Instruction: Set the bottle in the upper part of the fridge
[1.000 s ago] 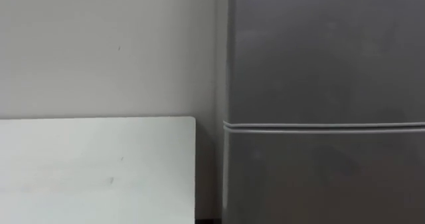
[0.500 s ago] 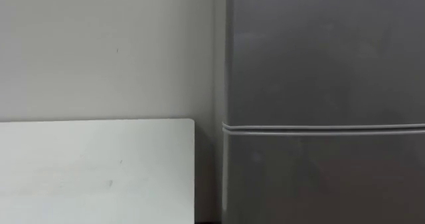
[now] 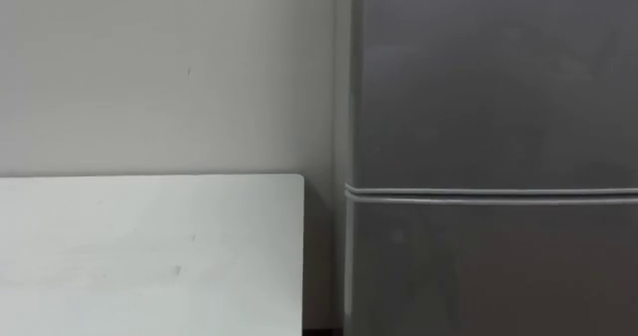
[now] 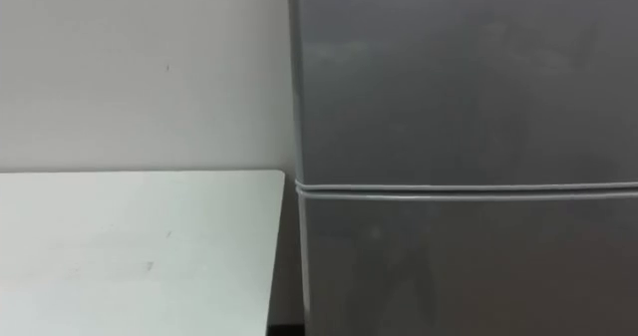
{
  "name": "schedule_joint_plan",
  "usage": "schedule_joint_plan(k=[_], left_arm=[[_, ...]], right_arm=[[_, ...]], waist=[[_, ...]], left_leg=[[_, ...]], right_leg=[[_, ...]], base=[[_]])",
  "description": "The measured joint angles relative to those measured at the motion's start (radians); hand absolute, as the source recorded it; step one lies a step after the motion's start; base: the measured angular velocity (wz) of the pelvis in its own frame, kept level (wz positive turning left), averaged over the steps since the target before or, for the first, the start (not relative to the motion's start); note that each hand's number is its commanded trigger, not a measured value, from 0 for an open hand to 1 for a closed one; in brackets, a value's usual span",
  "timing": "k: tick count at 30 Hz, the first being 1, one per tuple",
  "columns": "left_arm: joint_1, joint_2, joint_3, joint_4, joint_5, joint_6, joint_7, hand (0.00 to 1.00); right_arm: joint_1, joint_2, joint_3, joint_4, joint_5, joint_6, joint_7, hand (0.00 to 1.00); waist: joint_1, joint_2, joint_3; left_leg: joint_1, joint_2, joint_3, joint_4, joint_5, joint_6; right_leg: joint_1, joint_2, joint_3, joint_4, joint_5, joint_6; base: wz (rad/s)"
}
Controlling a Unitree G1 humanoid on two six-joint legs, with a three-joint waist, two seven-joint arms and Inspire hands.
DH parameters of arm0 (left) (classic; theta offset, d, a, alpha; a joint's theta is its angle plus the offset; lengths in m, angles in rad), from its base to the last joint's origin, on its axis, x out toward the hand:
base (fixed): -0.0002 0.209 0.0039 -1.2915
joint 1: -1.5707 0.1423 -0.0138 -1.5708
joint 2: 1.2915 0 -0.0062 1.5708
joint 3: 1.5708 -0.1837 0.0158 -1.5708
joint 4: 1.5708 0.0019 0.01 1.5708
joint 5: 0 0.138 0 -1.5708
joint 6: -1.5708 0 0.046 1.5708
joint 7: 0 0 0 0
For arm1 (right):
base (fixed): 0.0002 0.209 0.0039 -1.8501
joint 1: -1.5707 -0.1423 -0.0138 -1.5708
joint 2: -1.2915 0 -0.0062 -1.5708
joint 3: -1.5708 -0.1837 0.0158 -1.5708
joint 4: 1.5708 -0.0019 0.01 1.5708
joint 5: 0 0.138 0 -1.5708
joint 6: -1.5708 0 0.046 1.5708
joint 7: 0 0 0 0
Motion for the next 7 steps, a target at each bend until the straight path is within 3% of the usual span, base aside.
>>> schedule_joint_plan(k=[7], left_arm=[[0.000, 0.000, -0.001, 0.000, 0.025, 0.031, -0.014, 0.00]], right_arm=[[-0.007, -0.004, 0.000, 0.043, 0.088, 0.026, 0.080, 0.00]], waist=[[0.000, -0.006, 0.0009]], left_leg=[[0.000, -0.002, -0.008, 0.005, -0.002, 0.001]], right_leg=[[0.003, -0.002, -0.007, -0.001, -0.003, 0.001]], base=[[0.03]])
